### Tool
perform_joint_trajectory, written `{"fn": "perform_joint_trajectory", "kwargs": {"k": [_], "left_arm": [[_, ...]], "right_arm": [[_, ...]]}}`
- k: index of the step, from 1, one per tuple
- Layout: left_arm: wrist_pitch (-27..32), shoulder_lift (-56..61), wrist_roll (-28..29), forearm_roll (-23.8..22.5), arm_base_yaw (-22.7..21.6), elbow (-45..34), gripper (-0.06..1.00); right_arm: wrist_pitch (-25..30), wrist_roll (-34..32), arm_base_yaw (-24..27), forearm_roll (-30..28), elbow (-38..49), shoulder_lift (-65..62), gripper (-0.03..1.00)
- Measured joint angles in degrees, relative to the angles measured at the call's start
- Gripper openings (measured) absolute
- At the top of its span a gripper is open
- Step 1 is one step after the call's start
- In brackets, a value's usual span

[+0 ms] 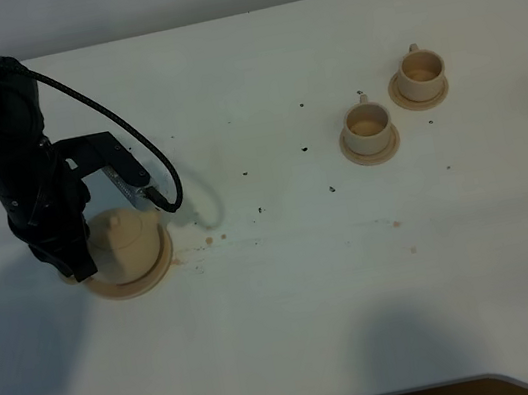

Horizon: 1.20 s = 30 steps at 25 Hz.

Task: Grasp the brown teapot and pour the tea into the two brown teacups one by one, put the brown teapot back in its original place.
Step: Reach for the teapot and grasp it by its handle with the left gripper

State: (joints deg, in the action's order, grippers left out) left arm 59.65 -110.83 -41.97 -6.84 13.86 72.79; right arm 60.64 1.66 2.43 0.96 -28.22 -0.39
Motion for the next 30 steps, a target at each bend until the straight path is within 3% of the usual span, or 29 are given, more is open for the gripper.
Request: {"fn": "perform_joint_trajectory", "kwargs": {"k": [5,9,20,30], "left_arm": [[-0.6,0.0,0.0,-0.1,0.0,0.0,0.31],[-0.7,0.0,0.0,-0.1,0.0,0.0,0.36],[4.0,-0.9,0.3,1.5,0.0,0.0,0.38],[5.2,-0.9,5.4,3.1,0.0,0.0,0.38]], "right_arm": [[0.0,0.0,0.0,0.0,0.0,0.0,0.44],[0.0,0.0,0.0,0.0,0.0,0.0,0.44],[0.0,0.0,0.0,0.0,0.0,0.0,0.44],[0.0,0.0,0.0,0.0,0.0,0.0,0.44]]}}
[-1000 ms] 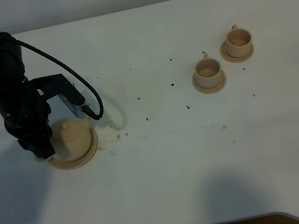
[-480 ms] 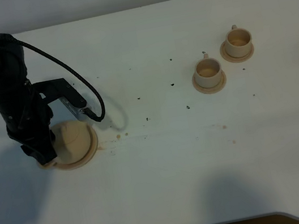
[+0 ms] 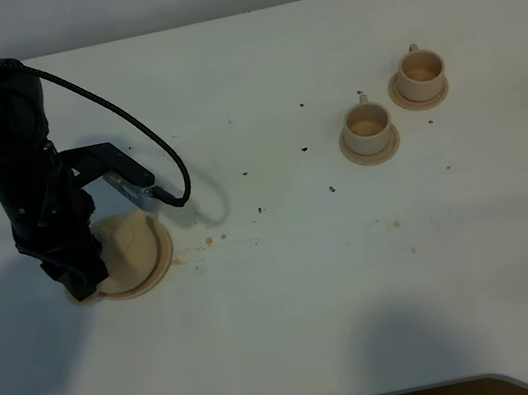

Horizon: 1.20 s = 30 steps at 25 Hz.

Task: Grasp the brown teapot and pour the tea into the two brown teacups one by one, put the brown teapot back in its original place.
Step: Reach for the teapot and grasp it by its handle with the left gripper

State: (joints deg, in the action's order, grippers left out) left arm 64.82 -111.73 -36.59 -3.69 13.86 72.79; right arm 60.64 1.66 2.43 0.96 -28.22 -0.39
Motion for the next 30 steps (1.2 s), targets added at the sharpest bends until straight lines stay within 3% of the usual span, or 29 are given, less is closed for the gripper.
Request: {"fn": "perform_joint_trajectory", "kwargs": {"k": [12,27,30], "left_arm": [[-0.9,0.0,5.7,-0.3,0.0,0.0,0.36],[-1.7,0.0,7.1,-0.4,0.0,0.0,0.12],[-1.7,0.0,7.0,-0.4,0.0,0.0,0.12]], "right_arm": [[0.0,0.0,0.0,0.0,0.0,0.0,0.44],[0.0,0.0,0.0,0.0,0.0,0.0,0.43],[0.0,0.0,0.0,0.0,0.0,0.0,0.44]]}}
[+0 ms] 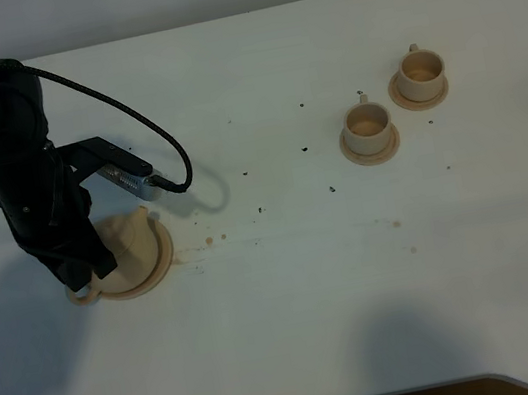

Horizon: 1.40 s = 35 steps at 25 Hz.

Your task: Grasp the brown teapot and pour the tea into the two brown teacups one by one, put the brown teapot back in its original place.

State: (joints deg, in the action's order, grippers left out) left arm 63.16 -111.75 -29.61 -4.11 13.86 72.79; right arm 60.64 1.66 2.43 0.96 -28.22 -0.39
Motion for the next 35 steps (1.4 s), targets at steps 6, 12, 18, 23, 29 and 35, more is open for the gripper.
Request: {"fn": "perform_joint_trajectory", "kwargs": {"k": [6,12,18,23,29,35], "left_arm": [[-0.1,0.0,-1.4,-0.2,0.0,0.0,0.12],[-1.6,1.2,-2.6,-1.1,0.0,0.3,0.12],[-2.4,1.9,-3.3,-1.5,0.0,1.5,0.12],[-3.9,3.2,-5.1,-1.5,0.0,1.6,0.12],[-6.5,4.1,-8.3,0.7,0.2,4.1,0.12],[-7.0,2.4,-8.5,1.7,4.1,10.8,0.12]], "right_arm": [[0.0,0.0,0.0,0.0,0.0,0.0,0.44],[0.0,0.0,0.0,0.0,0.0,0.0,0.44],[0.0,0.0,0.0,0.0,0.0,0.0,0.44],[0.0,0.0,0.0,0.0,0.0,0.0,0.44],[0.0,0.0,0.0,0.0,0.0,0.0,0.44],[0.0,0.0,0.0,0.0,0.0,0.0,0.44]]}}
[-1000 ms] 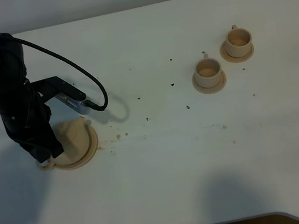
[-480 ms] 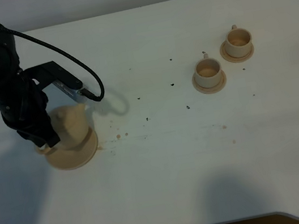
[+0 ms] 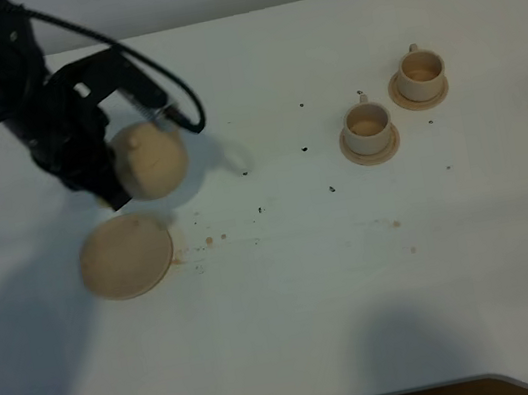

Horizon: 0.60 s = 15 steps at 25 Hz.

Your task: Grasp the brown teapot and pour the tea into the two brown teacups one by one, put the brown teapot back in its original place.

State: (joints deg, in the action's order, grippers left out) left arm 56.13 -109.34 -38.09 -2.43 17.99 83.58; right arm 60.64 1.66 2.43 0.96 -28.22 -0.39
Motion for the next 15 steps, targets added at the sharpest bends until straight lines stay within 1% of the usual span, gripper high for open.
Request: {"fn": "perform_joint_trajectory", "kwargs": {"k": [6,12,15], "left_arm": [[4.2,-11.5,1.4,-0.1,4.1,14.5,0.12],[9.1,-23.2,2.0,-1.1,7.7,33.8,0.12],[10.6,-28.0,2.0,-1.3,9.4,42.2,0.12]], "right_arm": [[0.0,0.0,0.0,0.0,0.0,0.0,0.44],[0.0,0.0,0.0,0.0,0.0,0.0,0.44],[0.0,0.0,0.0,0.0,0.0,0.0,0.44]]}}
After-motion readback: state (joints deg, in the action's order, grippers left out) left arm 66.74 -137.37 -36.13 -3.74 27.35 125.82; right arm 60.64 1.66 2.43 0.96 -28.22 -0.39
